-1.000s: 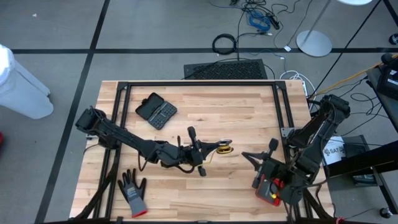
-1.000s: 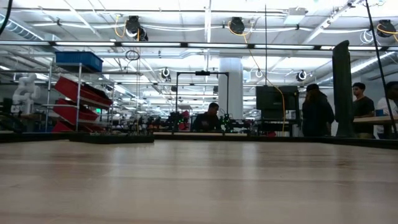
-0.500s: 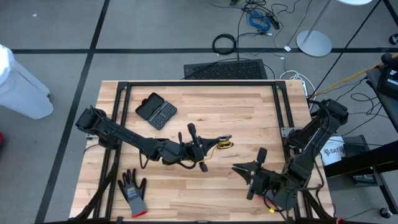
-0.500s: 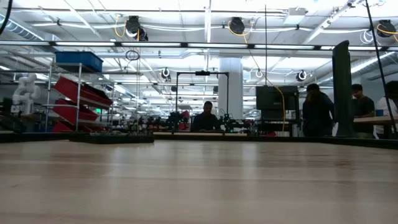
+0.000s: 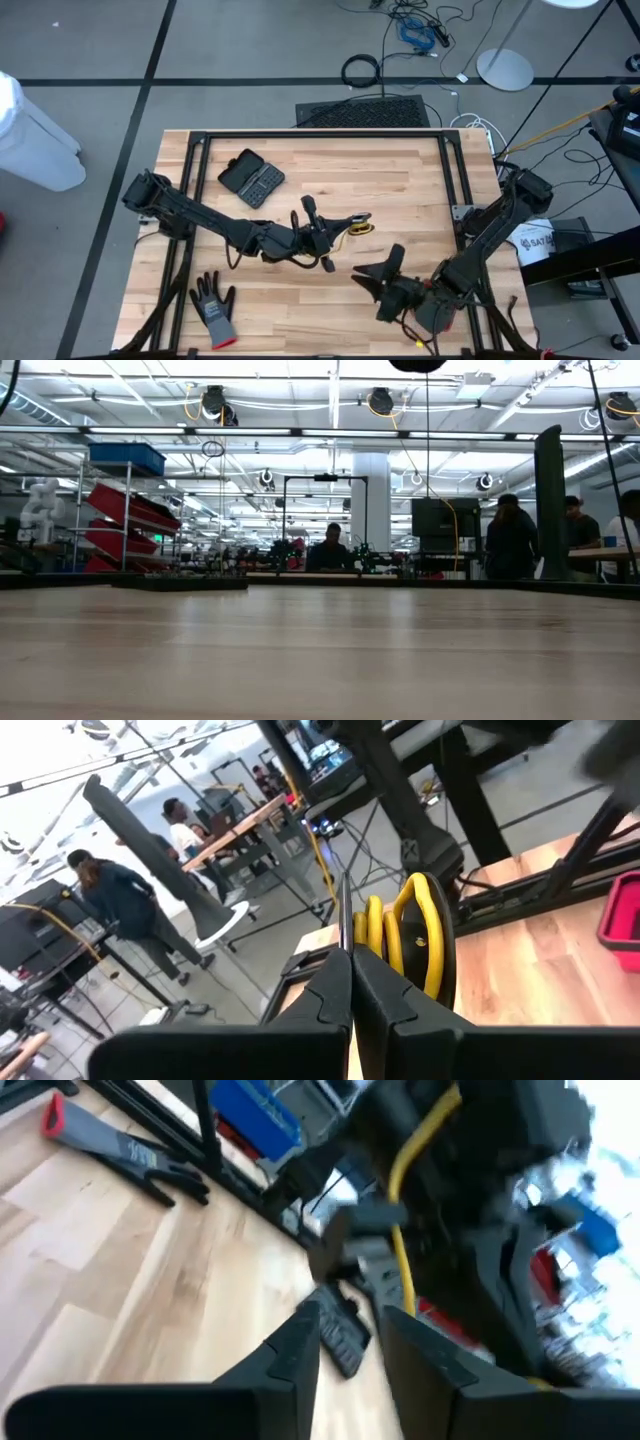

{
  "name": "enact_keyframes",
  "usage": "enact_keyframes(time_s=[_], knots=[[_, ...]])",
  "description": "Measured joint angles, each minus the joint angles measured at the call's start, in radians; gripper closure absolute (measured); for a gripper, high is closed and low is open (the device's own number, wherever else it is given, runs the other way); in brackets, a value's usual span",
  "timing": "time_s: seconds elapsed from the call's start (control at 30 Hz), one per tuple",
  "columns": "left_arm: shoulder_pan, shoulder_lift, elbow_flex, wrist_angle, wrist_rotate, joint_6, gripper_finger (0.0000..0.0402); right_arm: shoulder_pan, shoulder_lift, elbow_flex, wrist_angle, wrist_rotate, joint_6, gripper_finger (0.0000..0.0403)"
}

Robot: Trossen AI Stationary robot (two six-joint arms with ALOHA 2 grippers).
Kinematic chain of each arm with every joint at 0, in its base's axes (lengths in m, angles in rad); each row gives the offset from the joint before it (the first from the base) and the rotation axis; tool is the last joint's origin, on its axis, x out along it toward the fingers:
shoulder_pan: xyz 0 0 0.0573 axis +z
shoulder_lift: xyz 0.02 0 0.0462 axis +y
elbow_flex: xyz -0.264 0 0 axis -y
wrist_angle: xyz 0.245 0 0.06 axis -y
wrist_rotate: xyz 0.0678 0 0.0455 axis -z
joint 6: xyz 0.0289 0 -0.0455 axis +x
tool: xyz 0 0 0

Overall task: Coil cords
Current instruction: Coil the yellow wire onto the spool

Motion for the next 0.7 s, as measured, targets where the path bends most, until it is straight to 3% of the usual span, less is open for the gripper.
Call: enact_keyframes(time_s=[0.23,0.4,0.5,0.7], knots=[[0.0,0.0,0.0,0.003,0.0,-0.003,0.0401,-0.039,0.105,0.001,0.247,0.039,-0.255,0.0263],[0.001,0.0,0.0,0.003,0.008,-0.003,0.0401,-0.069,0.153,0.001,0.36,0.179,-0.365,0.0242],[0.001,0.0,0.0,0.003,0.025,-0.009,0.0401,-0.071,0.158,0.001,0.373,0.24,-0.394,0.0236],[0.001,0.0,0.0,0.006,0.063,-0.053,0.0402,-0.074,0.158,0.001,0.376,0.248,-0.381,0.0236]])
